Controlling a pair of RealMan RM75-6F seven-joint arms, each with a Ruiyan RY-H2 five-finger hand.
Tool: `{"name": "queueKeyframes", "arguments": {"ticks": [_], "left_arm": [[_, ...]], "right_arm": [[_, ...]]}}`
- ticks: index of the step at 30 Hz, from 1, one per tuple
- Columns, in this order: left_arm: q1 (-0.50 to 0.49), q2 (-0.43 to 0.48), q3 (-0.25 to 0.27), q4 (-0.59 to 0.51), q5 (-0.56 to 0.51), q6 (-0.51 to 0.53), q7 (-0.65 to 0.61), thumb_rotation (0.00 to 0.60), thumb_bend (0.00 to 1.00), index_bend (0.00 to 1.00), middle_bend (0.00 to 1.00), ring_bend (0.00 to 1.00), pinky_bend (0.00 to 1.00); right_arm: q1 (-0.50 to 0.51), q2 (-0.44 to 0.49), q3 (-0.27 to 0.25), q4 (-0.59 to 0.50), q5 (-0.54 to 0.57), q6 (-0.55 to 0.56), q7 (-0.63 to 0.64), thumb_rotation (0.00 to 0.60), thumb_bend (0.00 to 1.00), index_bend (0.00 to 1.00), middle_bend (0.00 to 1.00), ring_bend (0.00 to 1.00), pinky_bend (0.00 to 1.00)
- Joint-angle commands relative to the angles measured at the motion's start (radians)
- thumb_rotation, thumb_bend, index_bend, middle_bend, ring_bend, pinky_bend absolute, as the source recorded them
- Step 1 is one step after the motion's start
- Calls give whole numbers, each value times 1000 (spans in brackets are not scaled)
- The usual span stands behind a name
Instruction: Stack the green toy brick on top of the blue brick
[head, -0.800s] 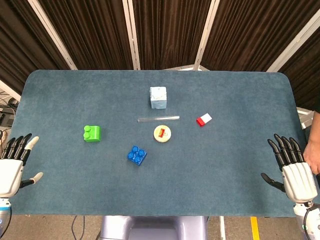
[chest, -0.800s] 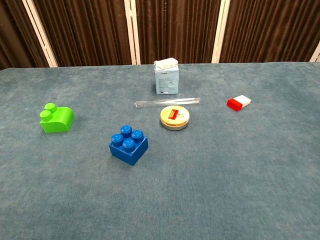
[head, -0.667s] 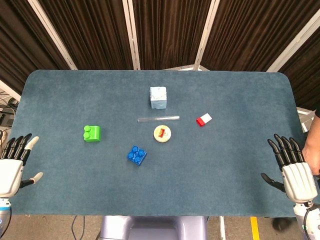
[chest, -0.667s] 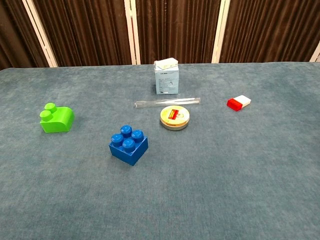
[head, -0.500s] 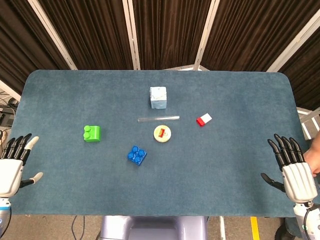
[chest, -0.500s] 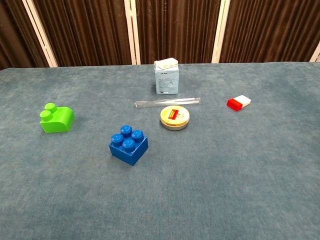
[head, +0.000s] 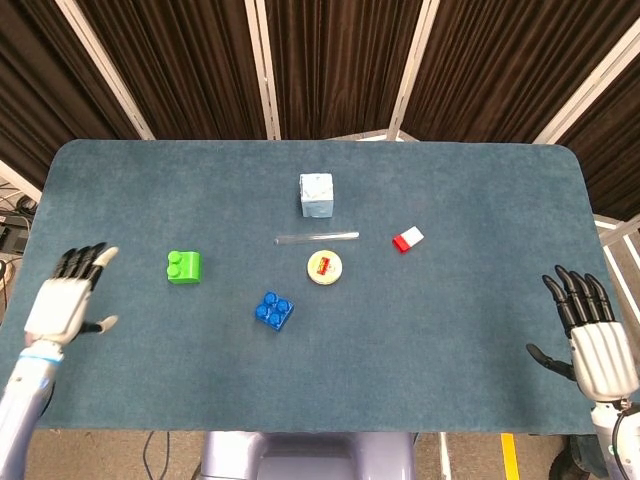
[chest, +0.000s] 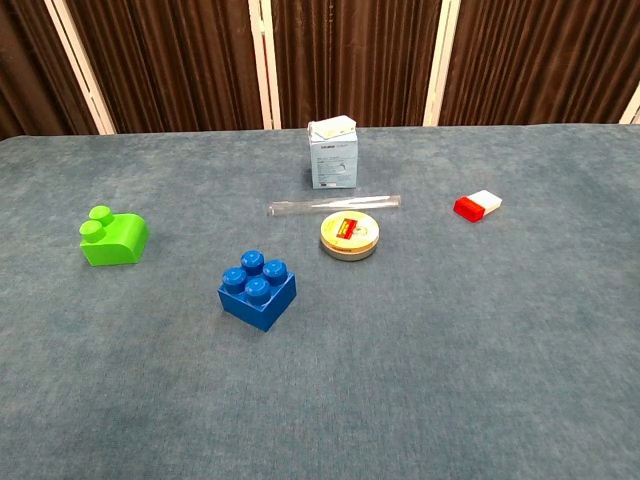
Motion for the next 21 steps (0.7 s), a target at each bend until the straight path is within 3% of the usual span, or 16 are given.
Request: {"name": "queueKeyframes", "arguments": {"ticks": [1, 6, 10, 18, 21], "left_arm": [[-144, -132, -68, 168, -112, -172, 24, 600, 0, 0, 0, 0, 0], [-228, -235, -75, 300, -135, -252, 51, 600, 110, 46, 21, 15, 12], [-270, -288, -75, 372, -163, -296, 90, 600, 152, 106, 138, 129, 138], [-315, -354, -58, 471, -205, -363, 122, 600, 155, 144, 202, 189, 194], [-326, -370, -54, 495, -204, -371, 102, 600, 156, 196, 278, 258, 255]], "right_arm": [[4, 0, 5, 7, 21, -19, 14, 600, 0, 13, 0, 0, 0], [7, 0, 15, 21, 46, -33, 26, 600, 0, 13, 0, 0, 0], [5, -2, 21, 29, 66, -40, 22, 600, 0, 13, 0, 0, 0], [10, -11, 26, 48, 89, -63, 19, 600, 0, 13, 0, 0, 0], [12, -14, 27, 52, 91, -69, 18, 600, 0, 13, 0, 0, 0]]}}
